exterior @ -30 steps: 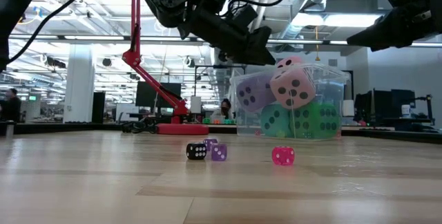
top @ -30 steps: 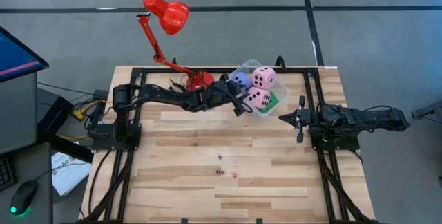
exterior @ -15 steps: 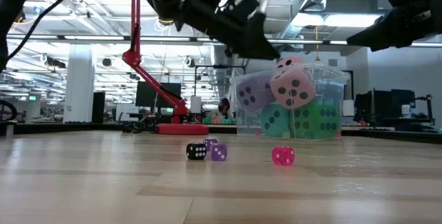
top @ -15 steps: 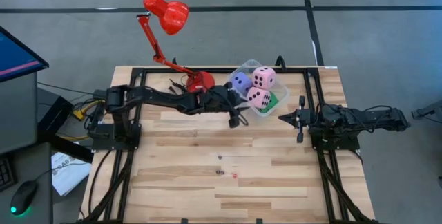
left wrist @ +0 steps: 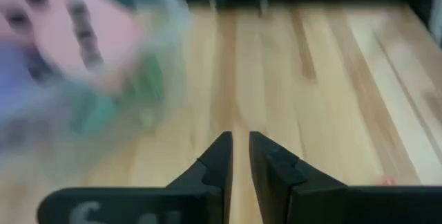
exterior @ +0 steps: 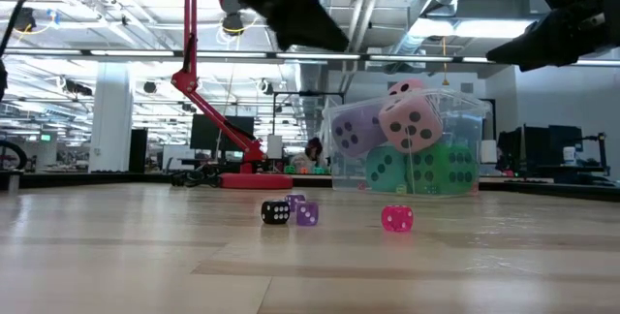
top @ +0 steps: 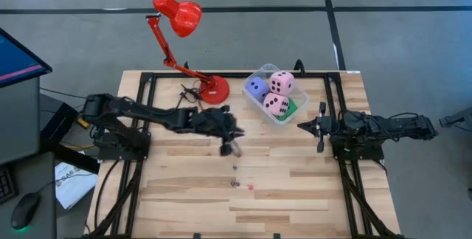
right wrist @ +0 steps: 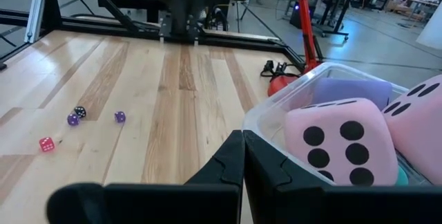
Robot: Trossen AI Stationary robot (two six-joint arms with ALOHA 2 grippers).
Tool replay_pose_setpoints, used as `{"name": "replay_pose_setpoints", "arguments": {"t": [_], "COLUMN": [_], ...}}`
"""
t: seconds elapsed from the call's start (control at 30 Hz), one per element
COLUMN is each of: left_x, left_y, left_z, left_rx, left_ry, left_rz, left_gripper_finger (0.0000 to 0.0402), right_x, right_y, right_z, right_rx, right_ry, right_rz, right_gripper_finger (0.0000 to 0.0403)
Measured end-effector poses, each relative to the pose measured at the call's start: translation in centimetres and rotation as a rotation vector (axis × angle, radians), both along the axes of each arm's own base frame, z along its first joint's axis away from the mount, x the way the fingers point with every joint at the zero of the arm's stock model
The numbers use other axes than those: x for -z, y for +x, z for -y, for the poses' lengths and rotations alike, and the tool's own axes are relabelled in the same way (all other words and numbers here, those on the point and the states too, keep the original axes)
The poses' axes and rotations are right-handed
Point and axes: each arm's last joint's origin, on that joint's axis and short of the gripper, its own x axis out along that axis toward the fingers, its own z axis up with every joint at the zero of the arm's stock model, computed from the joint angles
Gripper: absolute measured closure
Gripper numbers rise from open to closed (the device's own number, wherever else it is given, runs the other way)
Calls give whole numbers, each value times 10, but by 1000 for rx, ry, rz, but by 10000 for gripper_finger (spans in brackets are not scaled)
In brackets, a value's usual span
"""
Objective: Pick & Place Dice
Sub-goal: Put the small top purple dice into the transparent bin
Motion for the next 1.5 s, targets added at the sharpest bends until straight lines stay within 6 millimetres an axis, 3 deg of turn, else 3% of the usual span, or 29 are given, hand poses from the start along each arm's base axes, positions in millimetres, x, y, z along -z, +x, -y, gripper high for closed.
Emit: {"name": "replay_pose_setpoints", "arguments": {"t": [0.23, 0.37, 0.47, 0.63, 1.1, 1.27, 1.5], "left_x": [32, 49, 68, 91, 131, 134, 131], "left_y": [-49, -70, -81, -83, -75, -74, -72], "left_z": [27, 32, 35, 45, 75, 73, 74], "left_rx": [68, 31, -13, -120, -13, -15, -1], "left_ry": [-40, -132, -110, 3, -65, -55, -43], "left_rz": [37, 171, 178, 117, 61, 48, 82], "left_gripper_finger": [387, 400, 401, 401, 394, 364, 294], "right_x": [0, 0, 0, 0, 0, 0, 0], "right_y": [0, 0, 0, 0, 0, 0, 0], "right_z": [0, 0, 0, 0, 0, 0, 0], "right_rx": [1, 2, 2, 2, 2, 2, 2], "right_ry": [2, 7, 7, 7, 7, 7, 7], "right_rz": [-3, 2, 3, 2, 3, 3, 3], "right_gripper_finger": [403, 403, 403, 403, 403, 403, 403]}}
